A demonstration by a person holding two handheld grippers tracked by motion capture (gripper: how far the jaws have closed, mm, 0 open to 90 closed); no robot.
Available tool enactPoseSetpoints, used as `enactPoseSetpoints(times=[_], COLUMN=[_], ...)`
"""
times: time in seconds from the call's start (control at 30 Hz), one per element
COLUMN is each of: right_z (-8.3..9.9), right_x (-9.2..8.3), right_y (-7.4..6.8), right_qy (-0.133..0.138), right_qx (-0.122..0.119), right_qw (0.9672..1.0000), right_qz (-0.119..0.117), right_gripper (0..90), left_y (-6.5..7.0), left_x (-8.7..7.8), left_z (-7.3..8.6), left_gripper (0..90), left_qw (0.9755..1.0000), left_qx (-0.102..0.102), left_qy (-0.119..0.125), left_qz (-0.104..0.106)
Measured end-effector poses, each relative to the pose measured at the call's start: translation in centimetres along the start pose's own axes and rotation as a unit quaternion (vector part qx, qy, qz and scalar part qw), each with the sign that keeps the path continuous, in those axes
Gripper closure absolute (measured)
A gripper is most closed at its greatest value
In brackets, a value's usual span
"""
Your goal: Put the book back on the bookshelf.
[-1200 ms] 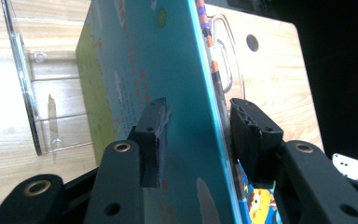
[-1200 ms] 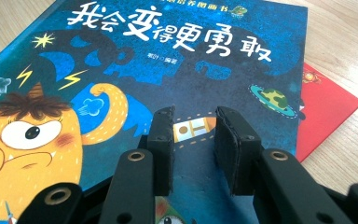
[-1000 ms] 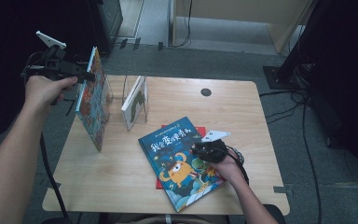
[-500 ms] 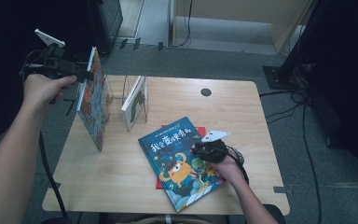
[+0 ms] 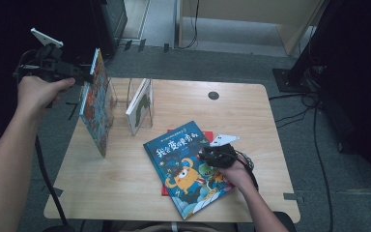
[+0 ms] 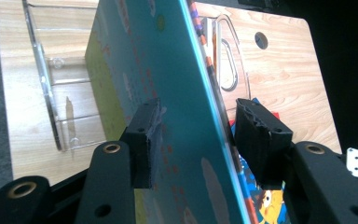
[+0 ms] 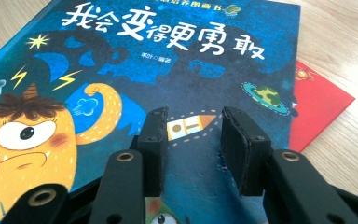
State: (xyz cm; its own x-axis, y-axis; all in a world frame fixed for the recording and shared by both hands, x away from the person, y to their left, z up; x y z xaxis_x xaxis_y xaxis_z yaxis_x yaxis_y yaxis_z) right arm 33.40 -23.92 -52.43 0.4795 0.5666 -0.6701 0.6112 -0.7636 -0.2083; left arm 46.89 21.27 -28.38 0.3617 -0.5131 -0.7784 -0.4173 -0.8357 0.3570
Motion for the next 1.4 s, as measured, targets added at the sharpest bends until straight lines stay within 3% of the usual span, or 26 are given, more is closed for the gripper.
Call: enactPoseSetpoints(times=[0.23,0.63,0.77,0.97,1.27,1.4], right_z=[0.0,-0.1,-0.1,-0.1,-0.1,-0.1], right_x=[-0.3,-0.4,-0.3,-0.3,-0.3,-0.3], right_y=[0.5,0.7,0.6,0.7,0.6,0.6], right_qy=[0.002,0.01,0.009,0.009,0.008,0.008], right_qx=[0.008,0.013,0.01,0.009,0.009,0.009], right_qw=[1.0,0.9999,0.9999,0.9999,0.9999,0.9999], right_qz=[0.006,0.005,0.003,0.004,0.003,0.004], right_gripper=[60.7,60.3,60.4,60.6,60.7,60.7], left_y=[0.2,0.5,0.7,1.3,1.7,1.9], left_x=[-0.8,-0.8,-0.8,-0.5,-0.2,-0.2], left_z=[0.7,1.2,0.9,0.7,0.5,0.4], left_gripper=[51.4,51.5,50.4,51.2,50.5,51.3], left_qw=[0.9999,0.9999,0.9998,0.9997,0.9996,0.9994], left_qx=[0.013,0.011,0.017,0.023,0.026,0.028], left_qy=[0.002,0.004,0.0,0.002,-0.002,0.001], left_qz=[-0.008,0.006,-0.007,0.011,0.007,0.022])
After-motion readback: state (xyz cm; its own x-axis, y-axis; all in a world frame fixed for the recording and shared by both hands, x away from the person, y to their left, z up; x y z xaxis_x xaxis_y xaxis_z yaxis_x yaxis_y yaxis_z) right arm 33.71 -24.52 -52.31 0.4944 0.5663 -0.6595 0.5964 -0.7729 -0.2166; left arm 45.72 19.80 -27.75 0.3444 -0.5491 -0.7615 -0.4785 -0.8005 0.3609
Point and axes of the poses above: each handheld gripper's, and its own axes: x roughly forward along the jaws, z roughly out of its underside, y roughly to its right, the point moved 4 cm from there along x, roughly forward along the jaws, and after that the axes turned 11 degrees about x, right-handed, at the moved point
